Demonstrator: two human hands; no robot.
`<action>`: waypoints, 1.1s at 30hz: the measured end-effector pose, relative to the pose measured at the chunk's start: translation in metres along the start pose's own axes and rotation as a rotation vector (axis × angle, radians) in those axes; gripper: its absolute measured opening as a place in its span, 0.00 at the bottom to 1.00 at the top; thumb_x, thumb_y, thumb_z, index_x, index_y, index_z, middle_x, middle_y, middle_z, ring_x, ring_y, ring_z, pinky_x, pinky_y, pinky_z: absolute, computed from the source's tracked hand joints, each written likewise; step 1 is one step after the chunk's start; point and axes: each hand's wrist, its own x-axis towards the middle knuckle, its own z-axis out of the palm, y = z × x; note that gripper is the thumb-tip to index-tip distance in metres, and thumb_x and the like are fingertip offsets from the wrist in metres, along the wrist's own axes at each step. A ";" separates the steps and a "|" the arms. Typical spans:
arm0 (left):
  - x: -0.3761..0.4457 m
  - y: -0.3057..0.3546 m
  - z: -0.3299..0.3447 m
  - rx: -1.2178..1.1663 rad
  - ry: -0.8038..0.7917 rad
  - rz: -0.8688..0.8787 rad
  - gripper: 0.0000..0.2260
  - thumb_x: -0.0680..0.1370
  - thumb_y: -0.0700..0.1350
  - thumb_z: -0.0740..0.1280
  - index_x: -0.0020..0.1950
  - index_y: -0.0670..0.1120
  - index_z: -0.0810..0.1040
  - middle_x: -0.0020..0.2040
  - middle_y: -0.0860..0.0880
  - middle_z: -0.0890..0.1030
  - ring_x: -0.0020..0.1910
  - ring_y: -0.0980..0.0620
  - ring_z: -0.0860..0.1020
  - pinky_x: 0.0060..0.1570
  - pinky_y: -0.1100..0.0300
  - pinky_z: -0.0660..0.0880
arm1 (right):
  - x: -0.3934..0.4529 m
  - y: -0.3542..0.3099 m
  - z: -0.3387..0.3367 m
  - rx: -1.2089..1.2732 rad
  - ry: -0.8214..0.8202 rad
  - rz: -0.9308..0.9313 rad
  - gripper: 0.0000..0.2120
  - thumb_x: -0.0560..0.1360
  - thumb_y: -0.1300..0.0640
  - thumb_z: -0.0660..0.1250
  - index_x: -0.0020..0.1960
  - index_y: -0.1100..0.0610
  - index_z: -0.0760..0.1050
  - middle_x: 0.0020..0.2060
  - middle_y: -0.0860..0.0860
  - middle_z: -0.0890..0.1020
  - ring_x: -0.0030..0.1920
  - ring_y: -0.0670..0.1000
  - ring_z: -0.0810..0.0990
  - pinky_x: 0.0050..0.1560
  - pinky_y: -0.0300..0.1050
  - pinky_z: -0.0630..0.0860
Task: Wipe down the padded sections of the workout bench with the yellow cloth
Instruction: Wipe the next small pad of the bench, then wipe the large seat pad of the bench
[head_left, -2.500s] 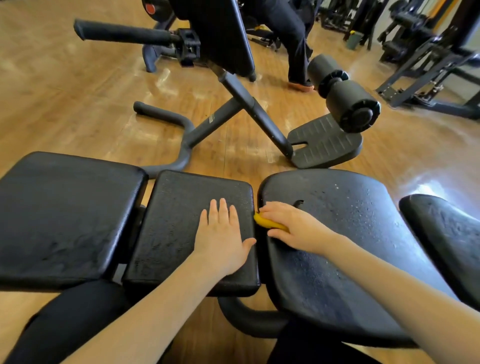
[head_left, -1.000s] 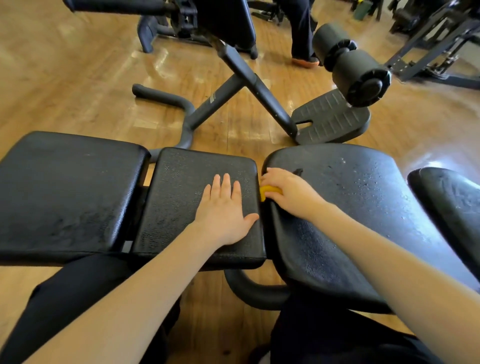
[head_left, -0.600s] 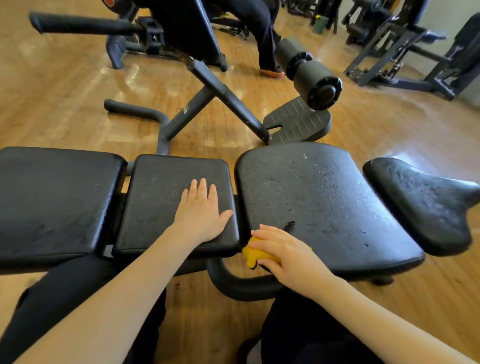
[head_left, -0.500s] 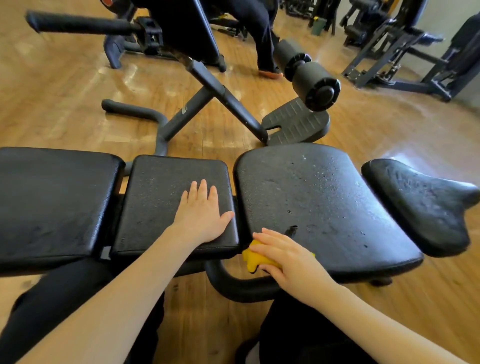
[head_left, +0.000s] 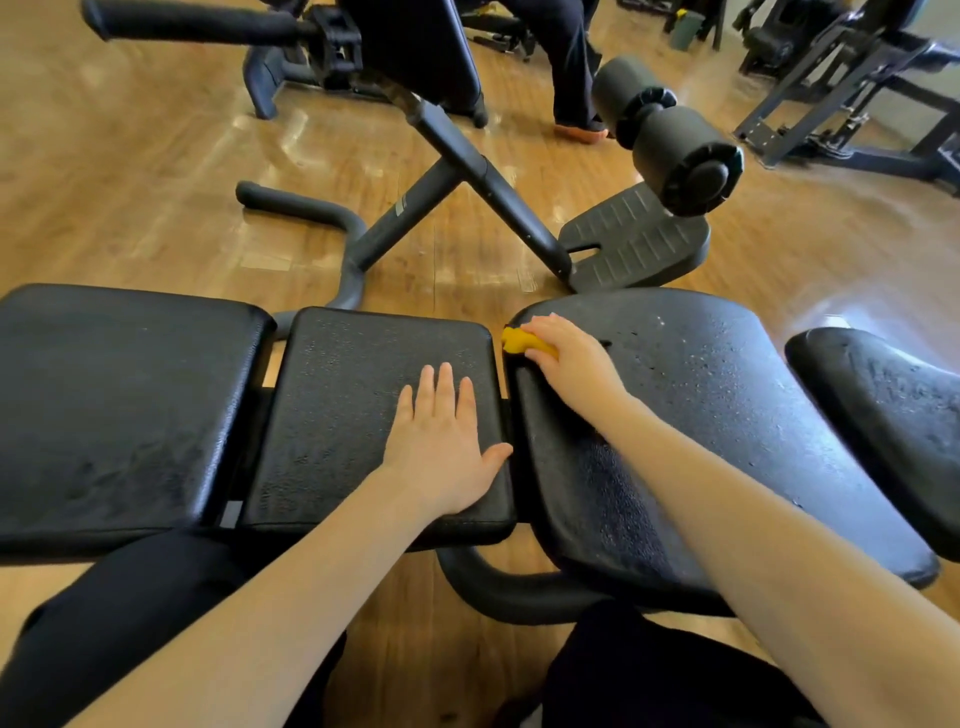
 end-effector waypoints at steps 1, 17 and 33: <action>0.001 -0.001 -0.001 0.002 0.010 -0.001 0.36 0.79 0.63 0.46 0.76 0.41 0.39 0.76 0.39 0.38 0.75 0.41 0.38 0.73 0.45 0.42 | 0.012 0.000 -0.003 0.000 0.025 -0.002 0.17 0.78 0.57 0.60 0.67 0.56 0.69 0.67 0.53 0.71 0.71 0.53 0.63 0.70 0.44 0.56; -0.006 0.003 0.010 -0.032 0.178 -0.010 0.34 0.79 0.62 0.50 0.76 0.41 0.47 0.77 0.40 0.47 0.76 0.42 0.45 0.73 0.47 0.46 | -0.091 -0.016 0.002 -0.029 -0.060 0.100 0.23 0.80 0.54 0.55 0.73 0.55 0.58 0.73 0.52 0.61 0.74 0.52 0.55 0.73 0.44 0.50; -0.019 0.014 0.003 -0.047 0.246 -0.042 0.30 0.79 0.59 0.53 0.76 0.42 0.55 0.76 0.42 0.55 0.75 0.44 0.52 0.73 0.49 0.51 | -0.206 -0.011 -0.017 -0.036 0.000 0.101 0.21 0.80 0.51 0.55 0.72 0.48 0.60 0.72 0.43 0.63 0.74 0.44 0.56 0.71 0.39 0.56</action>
